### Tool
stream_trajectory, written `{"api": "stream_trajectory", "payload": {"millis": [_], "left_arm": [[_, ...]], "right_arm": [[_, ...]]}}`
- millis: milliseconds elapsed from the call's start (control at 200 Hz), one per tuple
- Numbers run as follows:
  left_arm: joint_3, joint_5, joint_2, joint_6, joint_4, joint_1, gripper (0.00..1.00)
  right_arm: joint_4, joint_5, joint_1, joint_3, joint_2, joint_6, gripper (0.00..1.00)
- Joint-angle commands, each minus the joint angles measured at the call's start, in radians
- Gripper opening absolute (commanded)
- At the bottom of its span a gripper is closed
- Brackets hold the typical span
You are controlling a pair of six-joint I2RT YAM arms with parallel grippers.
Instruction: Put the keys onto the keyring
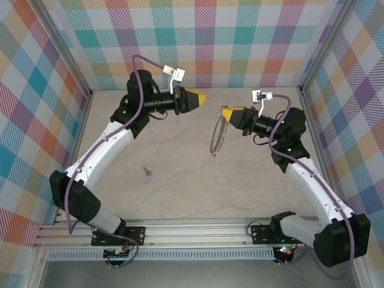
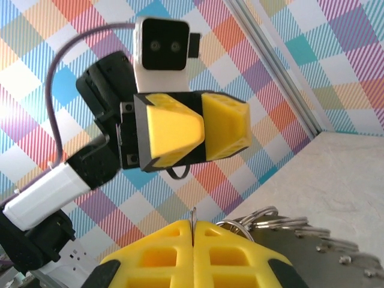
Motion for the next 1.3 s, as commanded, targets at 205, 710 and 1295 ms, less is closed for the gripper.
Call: {"api": "stream_trajectory", "payload": {"millis": [205, 710, 1295], "left_arm": [[-0.097, 0.002, -0.051, -0.262, 0.376, -0.061, 0.33], [-0.081, 0.000, -0.034, -0.237, 0.371, -0.125, 0.30], [-0.059, 0.017, -0.015, -0.201, 0.328, -0.158, 0.26]], "right_arm": [[0.324, 0.050, 0.009, -0.018, 0.007, 0.111, 0.00], [0.404, 0.059, 0.021, -0.005, 0.056, 0.140, 0.00], [0.403, 0.067, 0.021, -0.012, 0.055, 0.147, 0.00]]}}
